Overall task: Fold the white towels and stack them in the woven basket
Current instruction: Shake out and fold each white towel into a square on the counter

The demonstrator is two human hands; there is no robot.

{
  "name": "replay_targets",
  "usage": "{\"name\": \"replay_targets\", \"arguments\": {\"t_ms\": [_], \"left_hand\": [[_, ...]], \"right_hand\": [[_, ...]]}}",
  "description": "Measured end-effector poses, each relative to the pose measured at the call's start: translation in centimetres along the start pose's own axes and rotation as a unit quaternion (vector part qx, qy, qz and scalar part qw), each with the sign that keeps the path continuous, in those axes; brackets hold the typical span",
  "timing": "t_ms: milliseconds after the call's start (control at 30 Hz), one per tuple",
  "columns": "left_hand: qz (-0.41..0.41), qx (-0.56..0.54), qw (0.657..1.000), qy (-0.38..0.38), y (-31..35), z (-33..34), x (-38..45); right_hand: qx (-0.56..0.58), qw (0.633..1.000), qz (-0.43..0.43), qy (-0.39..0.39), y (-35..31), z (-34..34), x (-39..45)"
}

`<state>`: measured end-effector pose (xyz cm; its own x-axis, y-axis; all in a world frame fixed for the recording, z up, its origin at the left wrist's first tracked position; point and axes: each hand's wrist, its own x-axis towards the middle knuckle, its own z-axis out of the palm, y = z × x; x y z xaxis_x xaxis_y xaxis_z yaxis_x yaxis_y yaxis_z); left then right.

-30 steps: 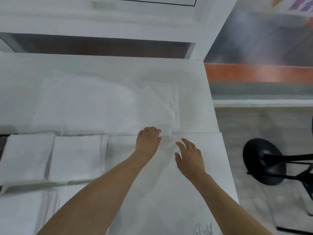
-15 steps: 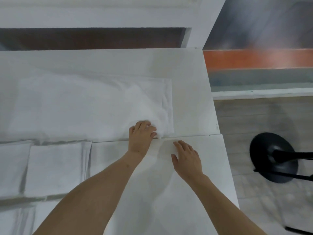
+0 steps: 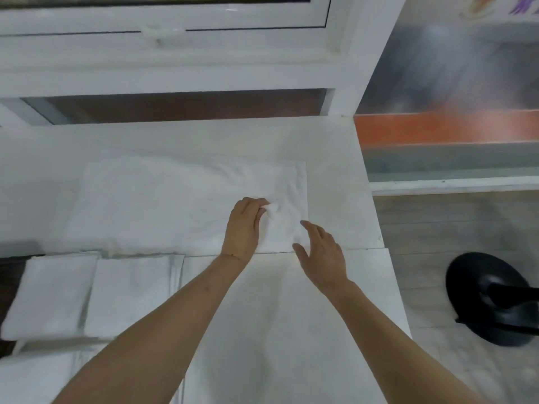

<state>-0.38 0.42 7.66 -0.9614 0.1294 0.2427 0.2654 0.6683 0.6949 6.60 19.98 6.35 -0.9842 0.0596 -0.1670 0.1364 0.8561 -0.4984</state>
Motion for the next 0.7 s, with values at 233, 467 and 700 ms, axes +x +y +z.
{"name": "replay_targets", "arguments": {"t_ms": [233,467,700], "left_hand": [[0.062,-0.003,0.997,0.047,5.9,-12.4,2.8],[0.116,-0.08,0.985,0.099,13.0,-24.5,3.1],[0.088,-0.162,0.979,0.084,17.6,-33.0,2.7]], "right_hand": [[0.071,0.993,-0.072,0.06,-10.3,-5.1,2.0],[0.106,0.993,-0.048,-0.004,-20.0,-8.8,-1.5],[0.269,0.96,-0.072,0.028,-22.0,-13.9,-8.5]]}}
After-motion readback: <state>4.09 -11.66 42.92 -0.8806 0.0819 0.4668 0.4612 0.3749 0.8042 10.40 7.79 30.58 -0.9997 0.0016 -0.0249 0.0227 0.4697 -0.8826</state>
